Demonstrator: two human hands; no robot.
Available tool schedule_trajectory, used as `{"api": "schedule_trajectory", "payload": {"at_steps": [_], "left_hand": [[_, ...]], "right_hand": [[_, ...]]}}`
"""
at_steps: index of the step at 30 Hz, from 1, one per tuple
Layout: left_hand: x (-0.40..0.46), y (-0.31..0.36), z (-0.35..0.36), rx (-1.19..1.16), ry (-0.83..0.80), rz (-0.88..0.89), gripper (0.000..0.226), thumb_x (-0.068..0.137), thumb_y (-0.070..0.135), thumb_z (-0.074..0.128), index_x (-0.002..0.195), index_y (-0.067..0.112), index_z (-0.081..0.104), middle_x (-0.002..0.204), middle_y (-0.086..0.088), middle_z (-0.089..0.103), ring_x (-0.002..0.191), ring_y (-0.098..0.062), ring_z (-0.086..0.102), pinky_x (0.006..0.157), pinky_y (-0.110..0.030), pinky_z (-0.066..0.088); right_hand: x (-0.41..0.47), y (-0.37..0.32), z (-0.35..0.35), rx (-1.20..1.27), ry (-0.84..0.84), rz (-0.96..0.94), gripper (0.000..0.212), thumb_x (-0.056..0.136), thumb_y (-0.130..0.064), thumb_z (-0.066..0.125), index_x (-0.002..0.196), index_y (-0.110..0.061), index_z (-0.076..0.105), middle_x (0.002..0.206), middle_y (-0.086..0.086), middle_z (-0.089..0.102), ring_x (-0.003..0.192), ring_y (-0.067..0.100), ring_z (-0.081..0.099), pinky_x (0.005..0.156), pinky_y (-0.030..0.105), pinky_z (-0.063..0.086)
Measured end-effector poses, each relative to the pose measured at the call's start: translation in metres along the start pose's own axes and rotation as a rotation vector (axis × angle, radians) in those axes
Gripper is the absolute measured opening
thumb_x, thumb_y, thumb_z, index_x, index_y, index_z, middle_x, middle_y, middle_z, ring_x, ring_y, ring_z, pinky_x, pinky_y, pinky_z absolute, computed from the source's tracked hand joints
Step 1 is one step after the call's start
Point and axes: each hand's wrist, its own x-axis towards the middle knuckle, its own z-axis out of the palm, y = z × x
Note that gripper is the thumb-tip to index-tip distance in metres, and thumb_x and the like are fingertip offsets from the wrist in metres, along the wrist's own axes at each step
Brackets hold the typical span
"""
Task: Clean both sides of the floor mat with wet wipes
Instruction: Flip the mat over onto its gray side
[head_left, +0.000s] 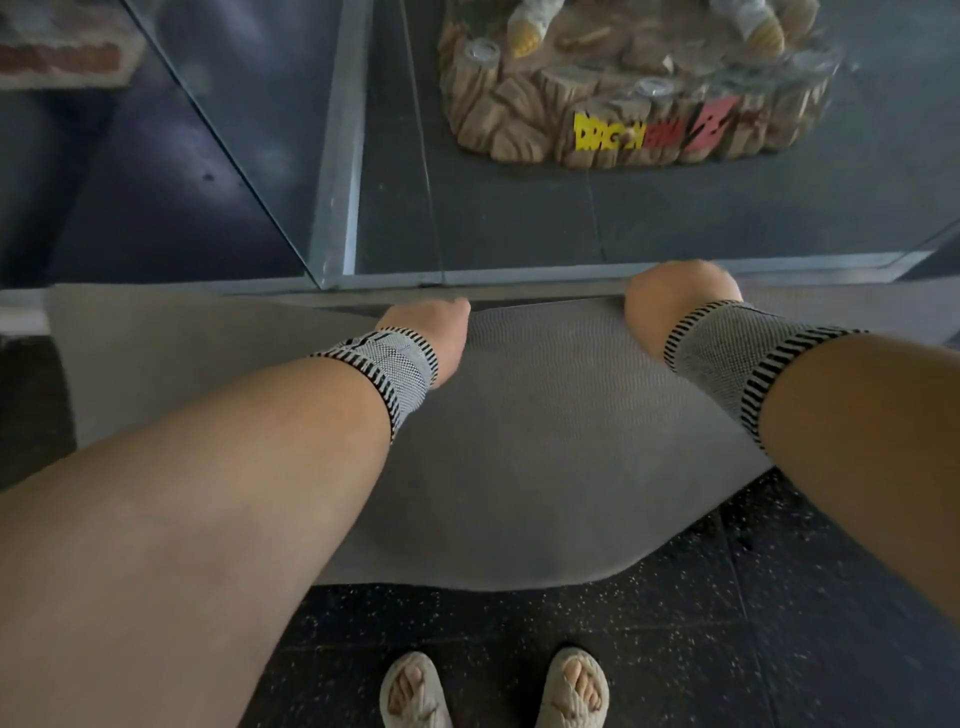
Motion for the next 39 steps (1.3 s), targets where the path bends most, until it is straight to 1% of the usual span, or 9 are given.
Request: {"api": "schedule_trajectory", "payload": {"at_steps": [5,10,13,15,17,19,23,26,39], "left_hand": [[0.025,-0.010,0.038,-0.013,-0.078,-0.039,0.038,0.083,-0.005,0.053,0.118,0.007,0.043,0.077,-0.005,0.050,0.063,-0.018,0.049,0.057,-0.035,0.043],[0.038,-0.018,0.072,-0.020,-0.095,-0.075,0.031,0.084,-0.005,0.050,0.111,0.010,0.044,0.077,-0.004,0.052,0.062,-0.018,0.049,0.053,-0.033,0.039],[0.046,-0.022,0.079,-0.035,-0.045,-0.130,0.032,0.086,-0.002,0.048,0.115,0.011,0.048,0.093,-0.006,0.055,0.084,-0.024,0.054,0.067,-0.037,0.043],[0.052,-0.023,0.080,-0.056,-0.024,-0.182,0.039,0.090,0.007,0.051,0.128,0.014,0.046,0.120,-0.009,0.054,0.112,-0.029,0.049,0.082,-0.042,0.045],[0.056,-0.018,0.080,-0.112,-0.060,-0.201,0.053,0.092,0.011,0.055,0.142,0.019,0.038,0.139,-0.007,0.046,0.127,-0.029,0.041,0.096,-0.043,0.044],[0.056,-0.007,0.081,-0.161,-0.098,-0.141,0.062,0.092,0.007,0.054,0.148,0.022,0.032,0.147,-0.004,0.040,0.133,-0.028,0.038,0.105,-0.043,0.041],[0.051,0.011,0.085,-0.211,-0.133,-0.026,0.075,0.088,-0.002,0.053,0.152,0.025,0.022,0.159,-0.001,0.021,0.144,-0.026,0.024,0.113,-0.045,0.033],[0.046,0.014,0.095,-0.231,-0.154,-0.005,0.075,0.090,-0.001,0.050,0.152,0.027,0.019,0.161,-0.001,0.015,0.145,-0.027,0.021,0.114,-0.046,0.032],[-0.009,0.002,0.195,-0.305,-0.195,-0.158,0.078,0.091,0.004,0.054,0.153,0.032,0.015,0.160,0.005,0.014,0.144,-0.022,0.019,0.110,-0.038,0.033]], "right_hand": [[0.032,-0.023,0.035,0.088,0.011,-0.026,0.017,0.091,-0.003,0.043,0.090,-0.003,0.060,0.068,0.009,0.046,0.067,0.026,0.050,0.058,0.035,0.044],[0.055,-0.038,0.062,0.189,-0.013,-0.016,0.030,0.093,-0.009,0.038,0.121,-0.004,0.048,0.102,0.016,0.054,0.085,0.033,0.055,0.064,0.040,0.044],[0.067,-0.029,0.070,0.243,-0.076,0.089,0.041,0.098,-0.026,0.036,0.134,-0.007,0.037,0.117,0.019,0.050,0.100,0.039,0.055,0.071,0.045,0.046],[0.072,-0.021,0.073,0.247,-0.047,0.137,0.042,0.099,-0.036,0.033,0.124,-0.004,0.046,0.104,0.016,0.054,0.089,0.034,0.056,0.066,0.041,0.046],[0.074,-0.020,0.073,0.191,-0.014,0.109,0.037,0.099,-0.032,0.036,0.109,-0.003,0.058,0.089,0.013,0.058,0.074,0.029,0.054,0.061,0.035,0.044],[0.073,-0.030,0.072,0.164,-0.032,0.073,0.027,0.096,-0.020,0.046,0.114,-0.002,0.056,0.100,0.016,0.059,0.081,0.032,0.057,0.061,0.036,0.045],[0.078,-0.057,0.071,0.254,-0.172,0.030,0.086,0.081,0.006,0.057,0.149,-0.011,0.007,0.149,0.025,0.011,0.112,0.043,0.052,0.080,0.044,0.054],[0.075,-0.077,0.078,0.306,-0.198,-0.042,0.099,0.077,0.011,0.057,0.151,-0.019,-0.003,0.155,0.014,-0.015,0.128,0.039,0.042,0.088,0.044,0.052],[0.031,-0.159,0.185,0.456,-0.252,-0.272,0.066,0.092,-0.014,0.052,0.148,-0.021,0.018,0.156,0.001,0.008,0.120,0.029,0.051,0.089,0.041,0.051]]}}
